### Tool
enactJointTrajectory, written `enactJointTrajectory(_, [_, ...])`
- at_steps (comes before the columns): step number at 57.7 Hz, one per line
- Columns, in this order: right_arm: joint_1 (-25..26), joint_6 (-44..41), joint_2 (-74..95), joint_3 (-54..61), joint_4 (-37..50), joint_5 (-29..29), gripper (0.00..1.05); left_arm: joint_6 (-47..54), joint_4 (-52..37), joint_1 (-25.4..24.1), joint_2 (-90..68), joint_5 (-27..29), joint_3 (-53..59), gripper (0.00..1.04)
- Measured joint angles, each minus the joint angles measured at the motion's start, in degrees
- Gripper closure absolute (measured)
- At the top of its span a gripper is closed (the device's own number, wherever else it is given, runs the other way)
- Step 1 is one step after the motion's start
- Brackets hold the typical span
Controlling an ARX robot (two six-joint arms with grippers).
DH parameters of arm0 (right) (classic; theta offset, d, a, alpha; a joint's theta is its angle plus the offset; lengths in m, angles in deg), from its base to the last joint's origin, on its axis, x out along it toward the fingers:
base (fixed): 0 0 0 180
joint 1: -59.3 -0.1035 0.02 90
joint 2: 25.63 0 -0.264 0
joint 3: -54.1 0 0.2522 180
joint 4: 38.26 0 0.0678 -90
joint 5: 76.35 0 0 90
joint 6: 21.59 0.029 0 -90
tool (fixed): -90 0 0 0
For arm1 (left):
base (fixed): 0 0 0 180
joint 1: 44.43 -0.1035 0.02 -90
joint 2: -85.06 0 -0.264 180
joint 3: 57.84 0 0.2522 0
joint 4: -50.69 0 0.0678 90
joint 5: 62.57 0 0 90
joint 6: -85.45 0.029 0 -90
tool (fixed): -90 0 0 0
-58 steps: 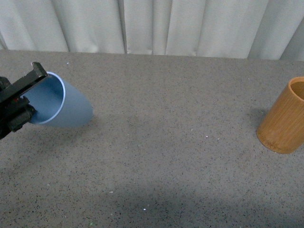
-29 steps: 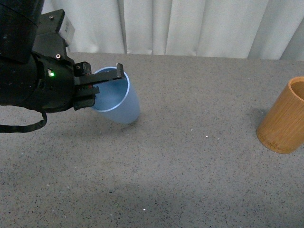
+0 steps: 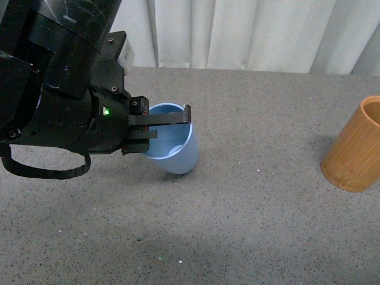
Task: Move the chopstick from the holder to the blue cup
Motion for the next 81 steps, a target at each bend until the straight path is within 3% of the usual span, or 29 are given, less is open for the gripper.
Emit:
enactJointTrajectory(21, [0.0,0.0,0.0,0.0,0.0,0.0,0.10,-0.2,0.4,1.3,-1.3,-0.2,-1.0,1.00])
enactJointTrajectory(26, [0.0,0.0,0.0,0.0,0.0,0.0,0.10,-0.2,0.4,1.4,-1.4,-0.4,-1.2,0.80])
enactJointTrajectory(50, [0.0,0.0,0.0,0.0,0.0,0.0,0.10,-2.2,1.1,0.7,0.3,0.1,-2.7,0.20])
enactJointTrajectory(54, [0.0,0.0,0.0,0.0,0.0,0.0,0.10,-3.8,1.1,-0.4,1.6,-0.1,-2.9,0.05])
enactJointTrajectory(64, [0.0,0.0,0.0,0.0,0.0,0.0,0.10,-6.5,0.6,-3.1,3.9,0.5,-2.4,0.07])
enactJointTrajectory(66, [0.0,0.0,0.0,0.0,0.0,0.0,0.10,-4.2,-4.7,-3.3,3.9,3.7,-0.7,0.10])
enactJointTrajectory(69, [0.0,0.0,0.0,0.0,0.0,0.0,0.10,2.9,-23.3,-4.6,3.8,10.3,5.9,0.21])
enactJointTrajectory(71, [0.0,0.0,0.0,0.0,0.0,0.0,0.10,8.9,-37.0,-6.6,5.3,9.8,12.6,0.29])
enactJointTrajectory(75, [0.0,0.0,0.0,0.0,0.0,0.0,0.10,15.3,-51.4,-11.5,12.8,6.5,22.4,0.46])
enactJointTrajectory(81, [0.0,0.0,0.0,0.0,0.0,0.0,0.10,18.7,-51.0,-20.2,27.7,-2.8,33.4,0.67])
